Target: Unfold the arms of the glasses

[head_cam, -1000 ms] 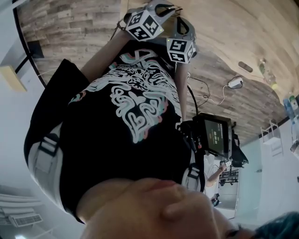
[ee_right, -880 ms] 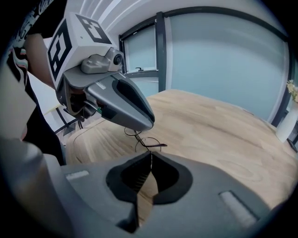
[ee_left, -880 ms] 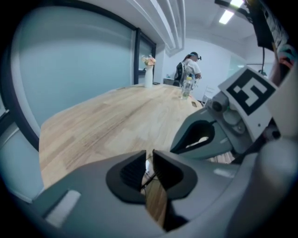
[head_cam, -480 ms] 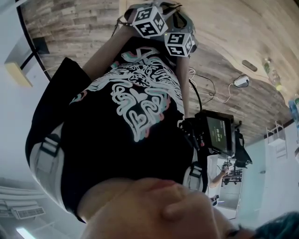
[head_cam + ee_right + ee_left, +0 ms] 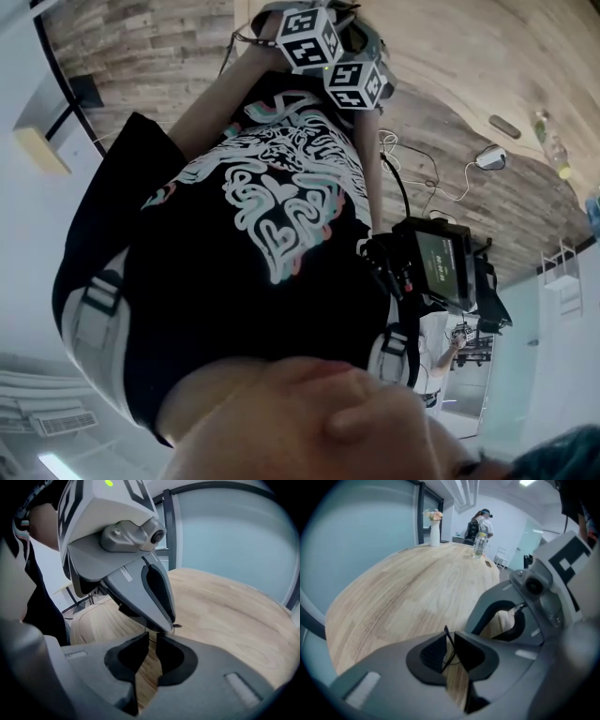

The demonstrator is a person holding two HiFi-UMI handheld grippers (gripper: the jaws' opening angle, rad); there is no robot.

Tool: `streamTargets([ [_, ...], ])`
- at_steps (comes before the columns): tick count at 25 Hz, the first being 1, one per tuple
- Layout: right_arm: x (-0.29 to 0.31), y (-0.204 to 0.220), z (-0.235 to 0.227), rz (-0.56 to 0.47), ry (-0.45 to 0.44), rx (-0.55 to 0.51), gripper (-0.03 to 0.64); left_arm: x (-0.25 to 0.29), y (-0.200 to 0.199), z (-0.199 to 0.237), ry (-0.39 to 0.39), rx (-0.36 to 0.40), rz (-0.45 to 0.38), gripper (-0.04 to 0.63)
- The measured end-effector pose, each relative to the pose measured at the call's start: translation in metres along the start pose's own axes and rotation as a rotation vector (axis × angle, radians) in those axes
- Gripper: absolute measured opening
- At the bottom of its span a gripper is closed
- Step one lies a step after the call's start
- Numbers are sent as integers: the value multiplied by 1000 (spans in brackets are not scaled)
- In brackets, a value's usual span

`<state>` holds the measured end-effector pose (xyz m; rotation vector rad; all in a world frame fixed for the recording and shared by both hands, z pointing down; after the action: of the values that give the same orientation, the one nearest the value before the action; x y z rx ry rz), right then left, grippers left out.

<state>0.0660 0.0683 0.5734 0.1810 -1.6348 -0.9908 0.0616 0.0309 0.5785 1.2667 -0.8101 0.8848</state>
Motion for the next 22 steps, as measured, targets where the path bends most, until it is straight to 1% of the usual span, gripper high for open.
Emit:
streamTargets([
  [4, 2, 0, 2, -5, -1, -12, 51, 4, 0, 2, -1, -18, 32, 17],
  [7, 3, 0, 3, -5, -1, -22, 49, 5, -1, 4, -2, -25, 37, 18],
  [11, 4, 0, 6, 1, 5, -40, 48, 10, 0, 6, 0, -48, 63, 34],
  [12, 5, -1, 6, 1, 6, -42, 48, 10, -2, 8, -8, -50, 73, 34],
  [15, 6, -2, 6, 0, 10, -50, 46, -4, -14, 24, -91, -37, 109, 39],
  [16, 6, -2, 7, 1, 11, -55, 44, -6, -16, 26, -106, -33, 116, 45],
  [20, 8, -2, 8, 12, 9, -68, 43, -4, -15, 26, -100, -39, 122, 39],
  [22, 9, -2, 9, 20, 7, -80, 43, -4, -14, 26, -87, -51, 121, 16],
])
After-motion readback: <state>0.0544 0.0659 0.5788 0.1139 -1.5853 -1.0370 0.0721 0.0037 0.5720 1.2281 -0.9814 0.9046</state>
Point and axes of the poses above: the fingertips, and each gripper's own axes: x forward along the fingers, z to its left, y out of its underside, the point moved 5 cm from there along -x, backward along the fingers, and after that the axes turned 4 degrees about -x, right-handed, at the moved point
